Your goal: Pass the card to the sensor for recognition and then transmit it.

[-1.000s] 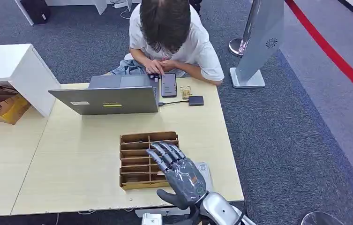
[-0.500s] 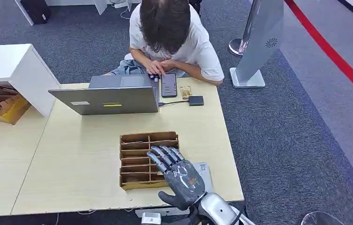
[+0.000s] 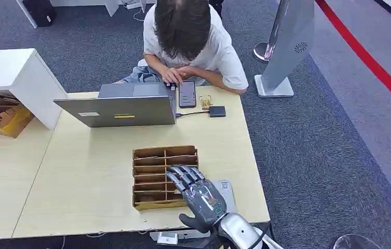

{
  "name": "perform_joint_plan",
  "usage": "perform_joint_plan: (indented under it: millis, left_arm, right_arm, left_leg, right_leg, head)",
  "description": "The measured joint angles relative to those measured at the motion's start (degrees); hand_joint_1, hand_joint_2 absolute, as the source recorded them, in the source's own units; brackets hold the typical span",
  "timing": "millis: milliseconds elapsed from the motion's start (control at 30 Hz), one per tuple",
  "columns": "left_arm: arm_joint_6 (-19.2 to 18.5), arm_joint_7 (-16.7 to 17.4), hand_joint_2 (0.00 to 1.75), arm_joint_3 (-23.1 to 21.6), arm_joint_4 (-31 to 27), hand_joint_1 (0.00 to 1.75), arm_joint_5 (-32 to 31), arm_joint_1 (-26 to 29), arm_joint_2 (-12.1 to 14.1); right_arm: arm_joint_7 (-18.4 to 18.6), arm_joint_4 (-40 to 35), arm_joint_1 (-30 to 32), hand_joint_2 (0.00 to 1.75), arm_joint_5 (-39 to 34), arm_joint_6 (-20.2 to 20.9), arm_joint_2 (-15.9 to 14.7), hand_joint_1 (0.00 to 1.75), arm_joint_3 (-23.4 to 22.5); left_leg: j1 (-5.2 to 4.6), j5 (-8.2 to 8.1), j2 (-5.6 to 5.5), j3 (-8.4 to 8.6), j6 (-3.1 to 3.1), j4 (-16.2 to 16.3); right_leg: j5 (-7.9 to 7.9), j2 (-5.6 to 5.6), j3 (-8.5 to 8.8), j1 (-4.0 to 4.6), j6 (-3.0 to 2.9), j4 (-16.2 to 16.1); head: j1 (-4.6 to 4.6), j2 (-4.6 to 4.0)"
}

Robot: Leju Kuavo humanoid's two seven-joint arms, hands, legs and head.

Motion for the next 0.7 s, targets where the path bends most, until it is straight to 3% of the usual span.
perform_joint_plan:
  millis: [700]
  left_arm:
    - [0.0, 0.0, 1.75, 0.0, 0.0, 0.0, 0.0, 0.0, 0.0]
  right_arm:
    - [0.31, 1.05, -0.01, 1.75, -0.02, 0.0, 0.0, 0.0, 0.0]
  left_leg:
    - [0.0, 0.0, 0.0, 0.0, 0.0, 0.0]
  right_leg:
    - [0.0, 0.0, 0.0, 0.0, 0.0, 0.0]
  head:
    - [0.0, 0.02]
